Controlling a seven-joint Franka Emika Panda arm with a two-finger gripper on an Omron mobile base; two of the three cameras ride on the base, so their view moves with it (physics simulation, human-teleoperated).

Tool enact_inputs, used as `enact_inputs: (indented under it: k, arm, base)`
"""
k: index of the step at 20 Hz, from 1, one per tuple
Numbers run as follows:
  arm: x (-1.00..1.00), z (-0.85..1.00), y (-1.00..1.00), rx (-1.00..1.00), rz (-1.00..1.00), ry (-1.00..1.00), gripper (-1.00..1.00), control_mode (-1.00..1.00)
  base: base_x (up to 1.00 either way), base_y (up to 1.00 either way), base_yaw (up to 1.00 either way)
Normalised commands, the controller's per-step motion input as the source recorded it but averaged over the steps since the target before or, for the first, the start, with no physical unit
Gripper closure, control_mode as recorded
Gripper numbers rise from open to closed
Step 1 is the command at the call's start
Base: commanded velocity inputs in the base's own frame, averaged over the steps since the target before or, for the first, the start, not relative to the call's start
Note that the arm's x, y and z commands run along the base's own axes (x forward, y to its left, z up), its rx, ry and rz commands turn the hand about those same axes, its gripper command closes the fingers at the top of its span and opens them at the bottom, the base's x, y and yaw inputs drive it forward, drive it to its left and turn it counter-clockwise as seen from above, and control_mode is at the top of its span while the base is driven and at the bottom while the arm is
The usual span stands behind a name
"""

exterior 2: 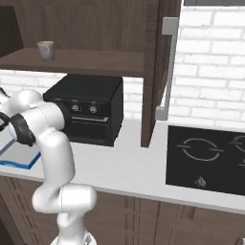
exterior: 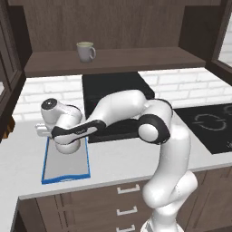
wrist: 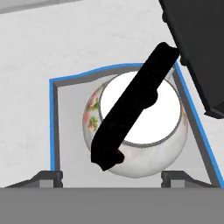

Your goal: Pick the kettle from the counter and place it on the tray. Then pick the mug from the cabinet and place it on the tray. Then close the cabinet doors.

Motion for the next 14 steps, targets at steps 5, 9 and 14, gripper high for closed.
enact_inputs:
  k: [5,9,14]
  arm:
    - [-0.10,0.12,-0.19,0.00,0.00,0.00,-1.00,-1.00]
    - [-0.32,0.18,-0.24,0.03,0.00,-0.01,-1.00,-1.00]
    - [-0.37,0.25,-0.26,0.02,0.00,-0.12,-1.00,-1.00]
  base:
    - [0.00,0.00,0.00]
    - [0.00,0.00,0.00]
    - [0.00,0.00,0.00]
